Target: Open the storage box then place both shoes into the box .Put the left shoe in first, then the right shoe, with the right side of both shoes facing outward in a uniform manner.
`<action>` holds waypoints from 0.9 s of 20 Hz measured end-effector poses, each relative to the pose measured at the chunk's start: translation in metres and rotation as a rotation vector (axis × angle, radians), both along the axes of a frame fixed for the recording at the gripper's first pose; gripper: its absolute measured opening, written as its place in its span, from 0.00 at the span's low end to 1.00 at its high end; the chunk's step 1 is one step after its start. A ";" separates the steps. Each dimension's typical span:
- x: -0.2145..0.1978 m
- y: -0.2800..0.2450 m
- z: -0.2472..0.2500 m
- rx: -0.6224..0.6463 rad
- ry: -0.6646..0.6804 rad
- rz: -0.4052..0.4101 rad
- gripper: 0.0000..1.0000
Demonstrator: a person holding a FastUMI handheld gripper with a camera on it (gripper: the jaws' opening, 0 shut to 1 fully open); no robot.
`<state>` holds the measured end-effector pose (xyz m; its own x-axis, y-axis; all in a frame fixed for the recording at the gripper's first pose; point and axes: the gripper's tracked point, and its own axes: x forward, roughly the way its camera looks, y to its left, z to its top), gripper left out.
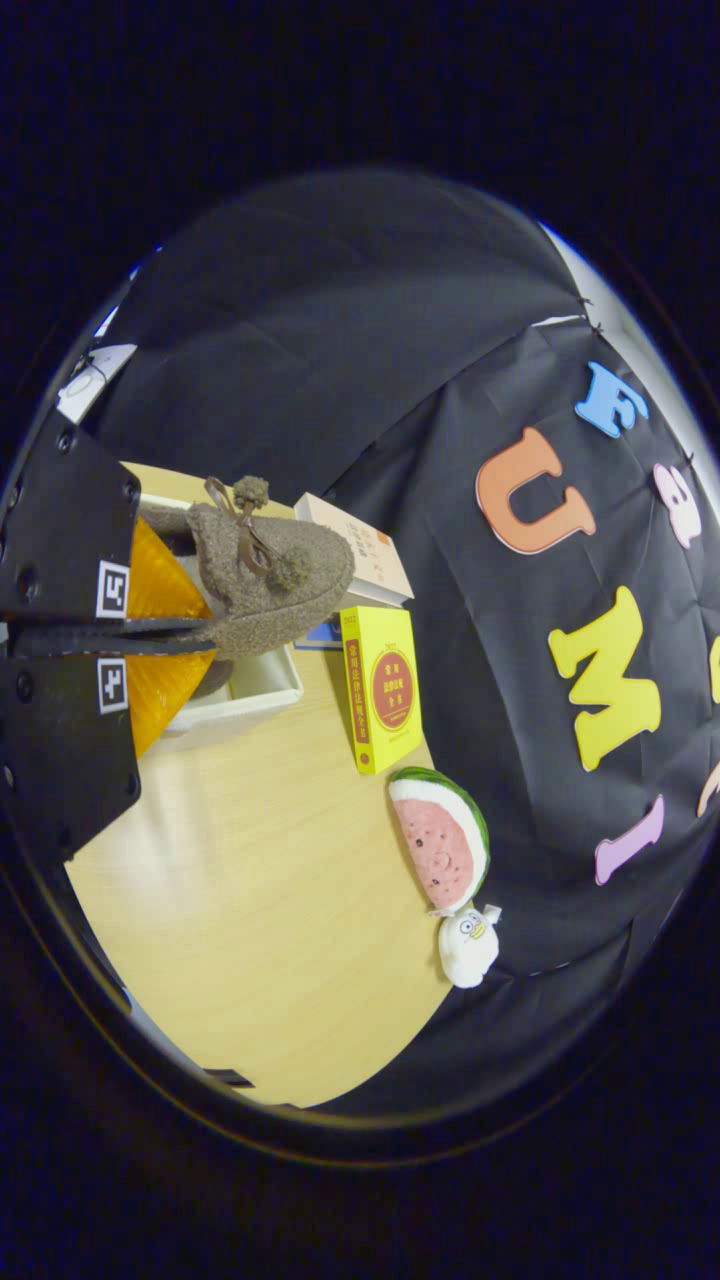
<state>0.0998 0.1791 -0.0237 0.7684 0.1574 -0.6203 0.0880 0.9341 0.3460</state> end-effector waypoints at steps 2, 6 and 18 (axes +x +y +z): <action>-0.005 0.005 -0.014 -0.032 -0.008 -0.028 0.00; -0.016 -0.009 -0.027 -0.055 -0.003 -0.126 0.00; -0.028 -0.019 -0.025 -0.183 -0.069 -0.142 0.28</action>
<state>0.0714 0.1600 -0.0485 0.8165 -0.0654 -0.5736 0.2045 0.9619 0.1815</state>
